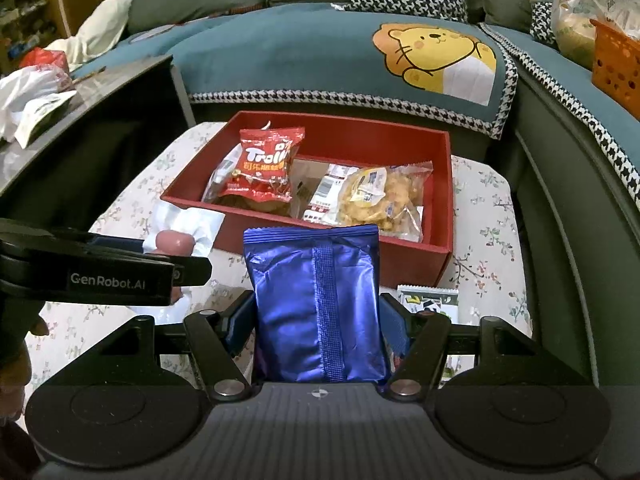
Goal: Organize snacks
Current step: 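Lift both held packs and carry them over the red box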
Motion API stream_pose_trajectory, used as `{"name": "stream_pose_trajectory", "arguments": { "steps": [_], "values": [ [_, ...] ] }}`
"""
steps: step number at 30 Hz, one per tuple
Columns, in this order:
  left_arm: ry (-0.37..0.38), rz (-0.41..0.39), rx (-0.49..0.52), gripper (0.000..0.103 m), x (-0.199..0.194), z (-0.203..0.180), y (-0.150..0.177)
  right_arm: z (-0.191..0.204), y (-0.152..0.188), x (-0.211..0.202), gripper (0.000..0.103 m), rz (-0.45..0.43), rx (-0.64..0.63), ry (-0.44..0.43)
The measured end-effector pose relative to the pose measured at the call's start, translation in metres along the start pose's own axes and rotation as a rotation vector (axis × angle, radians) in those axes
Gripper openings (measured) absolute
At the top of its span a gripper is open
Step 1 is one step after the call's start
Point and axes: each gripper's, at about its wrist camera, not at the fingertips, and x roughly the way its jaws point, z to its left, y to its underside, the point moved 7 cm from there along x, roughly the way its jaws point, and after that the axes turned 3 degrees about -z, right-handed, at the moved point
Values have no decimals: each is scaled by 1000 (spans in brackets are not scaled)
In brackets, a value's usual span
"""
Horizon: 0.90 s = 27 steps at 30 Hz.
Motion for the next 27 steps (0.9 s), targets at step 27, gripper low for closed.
{"name": "stream_pose_trajectory", "arguments": {
  "steps": [27],
  "values": [
    [-19, -72, -4, 103, 17, -10, -61, -12, -56, 14, 71, -74, 20, 0]
  ]
}}
